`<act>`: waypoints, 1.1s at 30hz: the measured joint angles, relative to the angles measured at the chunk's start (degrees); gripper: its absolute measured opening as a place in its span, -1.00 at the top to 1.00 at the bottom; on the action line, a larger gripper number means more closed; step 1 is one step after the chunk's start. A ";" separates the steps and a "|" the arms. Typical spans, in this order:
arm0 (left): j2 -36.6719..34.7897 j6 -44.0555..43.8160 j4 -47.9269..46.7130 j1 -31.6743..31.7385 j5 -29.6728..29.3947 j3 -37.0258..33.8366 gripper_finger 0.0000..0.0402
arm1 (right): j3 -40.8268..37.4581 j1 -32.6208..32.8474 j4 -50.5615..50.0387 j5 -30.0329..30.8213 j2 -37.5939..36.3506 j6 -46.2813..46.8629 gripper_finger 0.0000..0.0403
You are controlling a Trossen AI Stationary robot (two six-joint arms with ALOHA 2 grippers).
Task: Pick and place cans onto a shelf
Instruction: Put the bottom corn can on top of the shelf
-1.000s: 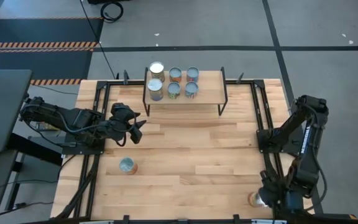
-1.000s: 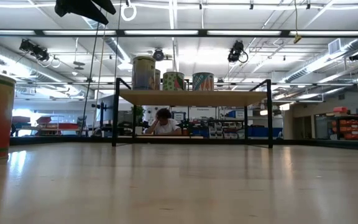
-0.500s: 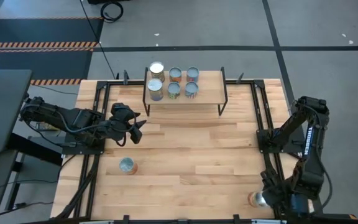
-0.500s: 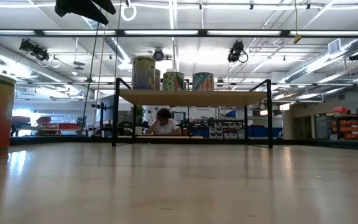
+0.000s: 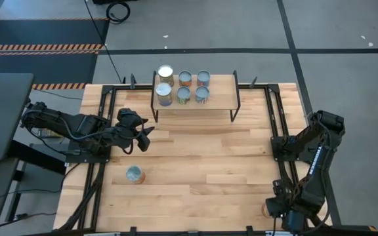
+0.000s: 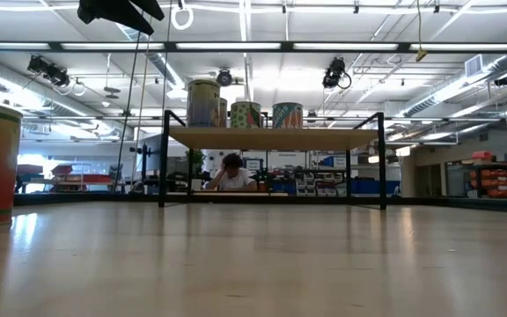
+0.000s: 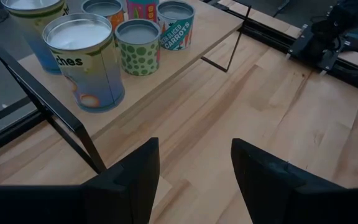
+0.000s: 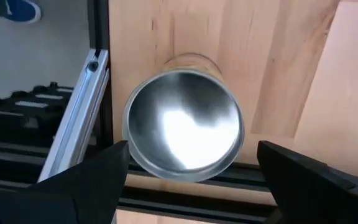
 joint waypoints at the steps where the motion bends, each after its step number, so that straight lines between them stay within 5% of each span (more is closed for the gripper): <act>1: 0.00 0.00 0.02 0.00 0.00 0.00 -0.01 | 0.00 0.00 -0.02 0.09 -0.02 0.26 -0.79; 33: 0.00 0.00 0.00 0.01 0.00 0.00 -0.01 | -5.62 0.71 4.31 -3.21 -0.07 3.94 -0.80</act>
